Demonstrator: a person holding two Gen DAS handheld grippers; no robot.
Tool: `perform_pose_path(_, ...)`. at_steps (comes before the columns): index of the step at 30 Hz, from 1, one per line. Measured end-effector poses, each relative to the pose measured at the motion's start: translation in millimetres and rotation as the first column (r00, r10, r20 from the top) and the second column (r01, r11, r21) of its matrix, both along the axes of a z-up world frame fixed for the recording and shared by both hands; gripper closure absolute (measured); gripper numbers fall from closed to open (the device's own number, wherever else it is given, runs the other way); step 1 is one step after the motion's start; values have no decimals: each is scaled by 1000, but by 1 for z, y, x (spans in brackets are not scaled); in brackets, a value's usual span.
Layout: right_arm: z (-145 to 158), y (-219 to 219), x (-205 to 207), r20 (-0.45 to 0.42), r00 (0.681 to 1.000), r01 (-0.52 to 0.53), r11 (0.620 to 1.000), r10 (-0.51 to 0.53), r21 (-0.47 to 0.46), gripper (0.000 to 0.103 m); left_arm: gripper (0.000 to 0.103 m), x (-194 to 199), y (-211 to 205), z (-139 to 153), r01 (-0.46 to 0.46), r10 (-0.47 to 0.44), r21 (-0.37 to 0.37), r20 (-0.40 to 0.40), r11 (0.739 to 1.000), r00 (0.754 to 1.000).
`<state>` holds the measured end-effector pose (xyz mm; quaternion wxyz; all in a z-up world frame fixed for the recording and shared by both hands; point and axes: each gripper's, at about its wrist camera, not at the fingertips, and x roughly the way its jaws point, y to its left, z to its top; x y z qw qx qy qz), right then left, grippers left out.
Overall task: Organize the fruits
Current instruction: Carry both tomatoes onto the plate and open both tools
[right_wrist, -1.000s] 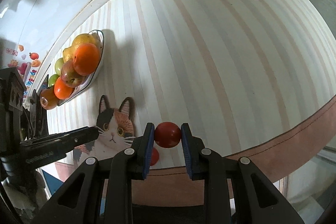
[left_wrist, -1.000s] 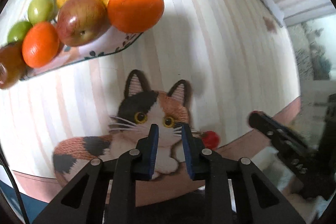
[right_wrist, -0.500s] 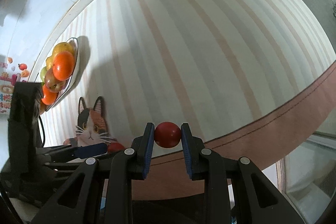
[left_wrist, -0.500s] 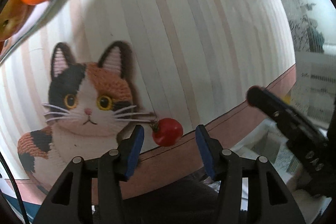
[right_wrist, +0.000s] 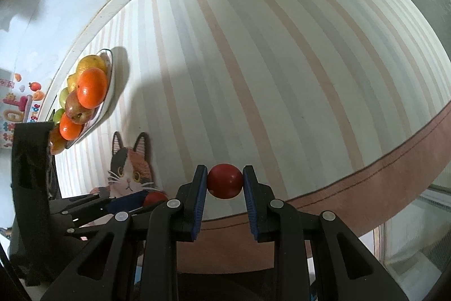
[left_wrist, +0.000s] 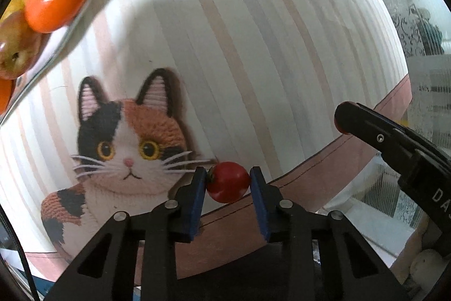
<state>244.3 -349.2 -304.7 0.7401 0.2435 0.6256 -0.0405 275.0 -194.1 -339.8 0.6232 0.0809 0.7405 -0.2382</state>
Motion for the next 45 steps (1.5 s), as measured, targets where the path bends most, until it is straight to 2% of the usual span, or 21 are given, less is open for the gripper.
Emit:
perform_pose_path(6, 3, 24, 17, 26, 998, -60, 998, 60, 32, 75, 74, 25, 40, 29, -127, 129, -58, 30, 990, 991)
perform_pose_path(12, 8, 70, 48, 70, 984, -167, 982, 161, 89, 75, 74, 59, 108, 56, -303, 311, -100, 72, 948, 948)
perform_pose_path(15, 13, 102, 68, 114, 970, -230, 967, 217, 112, 75, 74, 77, 143, 61, -397, 406, -111, 79, 911, 910)
perform_pose_path(20, 12, 146, 94, 184, 946, -297, 942, 268, 155, 75, 74, 104, 186, 62, -535, 549, -157, 63, 830, 833)
perform_pose_path(24, 4, 170, 106, 224, 933, -319, 935, 281, 155, 75, 74, 120, 207, 53, -617, 634, -196, 31, 762, 773)
perform_pose_path(28, -7, 183, 113, 238, 925, -332, 935, 296, 127, 75, 74, 124, 221, 43, -666, 685, -217, 14, 713, 729)
perform_pose_path(32, -13, 189, 119, 238, 919, -343, 934, 314, 95, 75, 74, 124, 217, 35, -675, 695, -217, 26, 705, 718)
perform_pose_path(38, -16, 193, 129, 239, 917, -341, 938, 319, 58, 75, 74, 125, 214, 31, -657, 681, -201, 85, 726, 727)
perform_pose_path(45, -17, 199, 137, 235, 908, -364, 931, 347, 31, 74, 74, 128, 214, 28, -651, 677, -198, 112, 733, 728)
